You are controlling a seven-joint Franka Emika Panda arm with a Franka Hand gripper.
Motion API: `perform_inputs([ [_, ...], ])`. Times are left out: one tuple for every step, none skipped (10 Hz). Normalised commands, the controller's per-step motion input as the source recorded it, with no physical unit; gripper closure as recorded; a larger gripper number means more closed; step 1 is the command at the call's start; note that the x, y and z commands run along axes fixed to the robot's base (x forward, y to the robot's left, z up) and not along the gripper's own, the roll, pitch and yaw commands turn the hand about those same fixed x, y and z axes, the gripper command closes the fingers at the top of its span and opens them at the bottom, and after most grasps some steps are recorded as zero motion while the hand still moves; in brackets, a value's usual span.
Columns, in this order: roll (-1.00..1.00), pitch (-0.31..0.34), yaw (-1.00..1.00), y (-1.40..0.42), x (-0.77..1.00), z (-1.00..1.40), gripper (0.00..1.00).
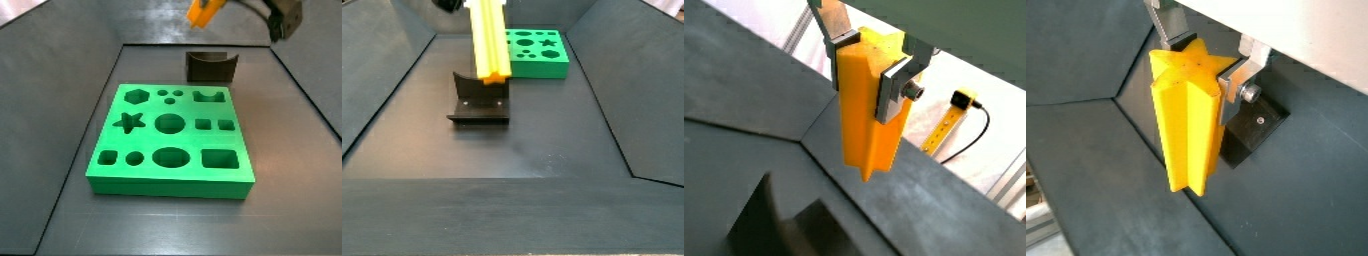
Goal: Pick up the star object. Move up. Place the star object on the fixture. Regrasp the star object. Move to above the board. Insert the star object.
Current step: Move to above the board.
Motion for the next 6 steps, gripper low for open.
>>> perform_inputs([
  [-0.04, -0.019, 0.00, 0.08, -0.14, 1.00, 1.00],
  [-0.04, -0.004, -0.01, 0.07, -0.13, 1.00, 1.00],
  [-0.04, 0.009, -0.02, 0.07, -0.13, 1.00, 1.00],
  [-0.04, 0.026, -0.02, 0.06, -0.12, 1.00, 1.00],
  [-0.05, 0.039, -0.02, 0.06, -0.12, 1.00, 1.00],
  [-0.06, 0.051, -0.01, 0.05, -0.11, 1.00, 1.00],
])
